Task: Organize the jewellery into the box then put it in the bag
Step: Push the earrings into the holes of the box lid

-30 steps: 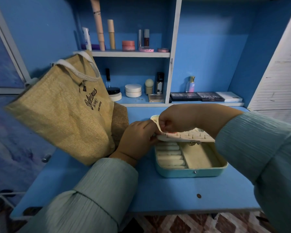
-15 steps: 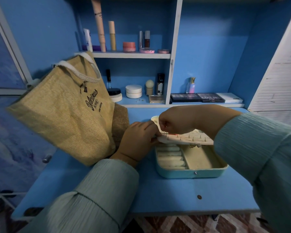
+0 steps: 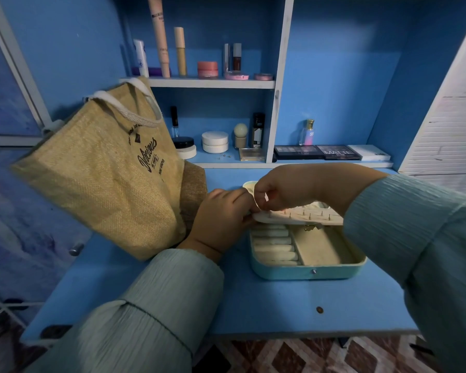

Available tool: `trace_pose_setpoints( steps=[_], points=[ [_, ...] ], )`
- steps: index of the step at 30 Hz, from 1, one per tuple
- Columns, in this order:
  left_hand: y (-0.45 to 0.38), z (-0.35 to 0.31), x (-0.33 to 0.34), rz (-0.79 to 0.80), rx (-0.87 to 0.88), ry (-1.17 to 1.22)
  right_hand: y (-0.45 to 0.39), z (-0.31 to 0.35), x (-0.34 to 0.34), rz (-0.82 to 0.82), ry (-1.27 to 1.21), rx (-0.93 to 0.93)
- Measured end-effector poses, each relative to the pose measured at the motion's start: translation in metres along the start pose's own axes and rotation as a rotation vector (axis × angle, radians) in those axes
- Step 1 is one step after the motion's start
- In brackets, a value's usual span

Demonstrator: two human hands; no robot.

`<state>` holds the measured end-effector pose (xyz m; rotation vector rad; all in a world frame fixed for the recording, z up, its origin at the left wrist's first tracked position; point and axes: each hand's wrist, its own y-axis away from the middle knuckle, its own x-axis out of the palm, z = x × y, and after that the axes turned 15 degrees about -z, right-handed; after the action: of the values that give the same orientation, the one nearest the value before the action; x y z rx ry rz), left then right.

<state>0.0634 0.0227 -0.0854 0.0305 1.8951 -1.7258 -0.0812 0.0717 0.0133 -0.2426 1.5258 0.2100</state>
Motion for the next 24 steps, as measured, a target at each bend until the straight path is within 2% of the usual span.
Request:
trace_pose_setpoints(
  steps=[10,15,24],
  points=[
    [-0.002,-0.002,-0.001,0.017,-0.081,0.024,0.001,0.001,0.004,-0.079,-0.012,0.068],
    [-0.002,-0.004,-0.001,-0.009,-0.161,0.076,0.013,-0.007,0.000,-0.144,-0.200,0.193],
    [-0.002,-0.011,-0.003,0.074,-0.406,0.202,0.065,-0.025,-0.008,-0.249,-0.276,0.269]
  ],
)
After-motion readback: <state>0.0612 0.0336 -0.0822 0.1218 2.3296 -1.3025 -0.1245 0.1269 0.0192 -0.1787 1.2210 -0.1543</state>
